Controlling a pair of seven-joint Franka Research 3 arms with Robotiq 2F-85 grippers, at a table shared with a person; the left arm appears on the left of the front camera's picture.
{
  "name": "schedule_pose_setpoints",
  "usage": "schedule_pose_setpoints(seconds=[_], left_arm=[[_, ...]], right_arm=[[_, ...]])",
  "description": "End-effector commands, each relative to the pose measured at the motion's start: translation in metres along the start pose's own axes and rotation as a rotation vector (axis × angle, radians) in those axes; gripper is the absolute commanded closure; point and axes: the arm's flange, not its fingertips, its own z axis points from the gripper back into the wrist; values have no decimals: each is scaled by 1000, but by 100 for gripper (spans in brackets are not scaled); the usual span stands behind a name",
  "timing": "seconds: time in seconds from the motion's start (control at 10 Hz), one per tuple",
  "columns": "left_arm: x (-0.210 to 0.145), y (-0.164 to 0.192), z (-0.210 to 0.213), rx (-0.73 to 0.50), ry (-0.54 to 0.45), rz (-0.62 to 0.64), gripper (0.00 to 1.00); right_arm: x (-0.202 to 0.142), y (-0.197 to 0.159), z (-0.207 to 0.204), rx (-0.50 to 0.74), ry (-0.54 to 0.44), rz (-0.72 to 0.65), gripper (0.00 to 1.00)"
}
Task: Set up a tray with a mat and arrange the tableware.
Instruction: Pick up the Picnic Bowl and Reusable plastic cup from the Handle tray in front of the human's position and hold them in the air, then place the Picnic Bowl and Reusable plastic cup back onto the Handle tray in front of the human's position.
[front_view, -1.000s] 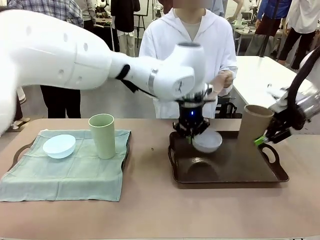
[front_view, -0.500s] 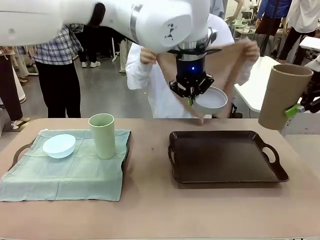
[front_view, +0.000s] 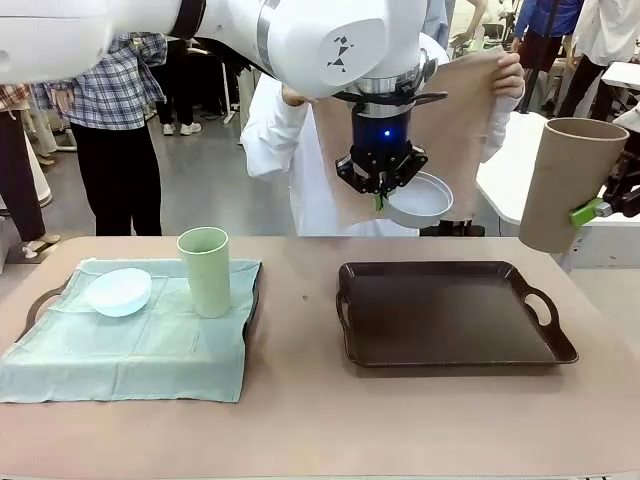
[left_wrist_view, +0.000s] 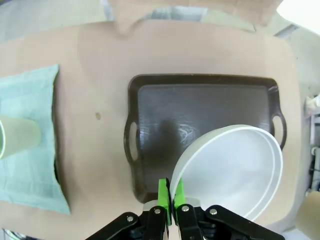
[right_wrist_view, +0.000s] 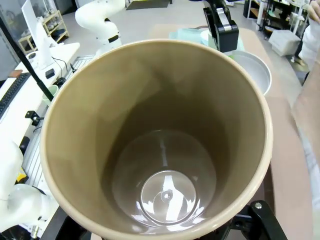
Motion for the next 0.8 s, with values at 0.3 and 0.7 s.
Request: schedule_pose_setpoints(seconds=[0.3,0.7], left_arm=[[2,-1,2,-17,-6,-17,99],[2,-1,2,-17,-6,-17,99]], right_arm=[[-1,0,-1,5,3,15,100],[-1,0,-1,5,3,15,100]])
